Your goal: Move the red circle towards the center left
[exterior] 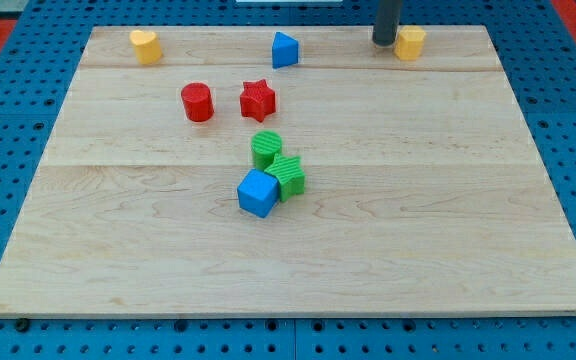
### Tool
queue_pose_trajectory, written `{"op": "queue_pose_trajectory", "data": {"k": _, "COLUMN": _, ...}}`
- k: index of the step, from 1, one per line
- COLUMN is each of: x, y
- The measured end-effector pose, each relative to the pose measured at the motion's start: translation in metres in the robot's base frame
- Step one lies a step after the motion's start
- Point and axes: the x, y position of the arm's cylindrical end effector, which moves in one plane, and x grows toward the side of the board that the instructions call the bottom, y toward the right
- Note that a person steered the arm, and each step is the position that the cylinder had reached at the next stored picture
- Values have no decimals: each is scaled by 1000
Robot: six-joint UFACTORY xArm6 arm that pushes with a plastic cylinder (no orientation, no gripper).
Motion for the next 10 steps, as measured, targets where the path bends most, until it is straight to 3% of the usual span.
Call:
{"op": "queue_pose_trajectory", "data": {"k": 1, "x": 6, "y": -39}}
{"op": "queue_pose_trajectory", "data": {"k": 3, "x": 83, "y": -47}}
{"op": "queue_pose_trajectory", "data": {"k": 5, "x": 134, "y": -130}}
{"op": "queue_pose_trajectory", "data": {"k": 7, "x": 139, "y": -179}}
{"op": "queue_pose_trajectory", "data": {"k": 9, "x": 138, "y": -186}}
{"op": "queue_pose_trajectory", "data": {"k": 10, "x": 106, "y": -204}}
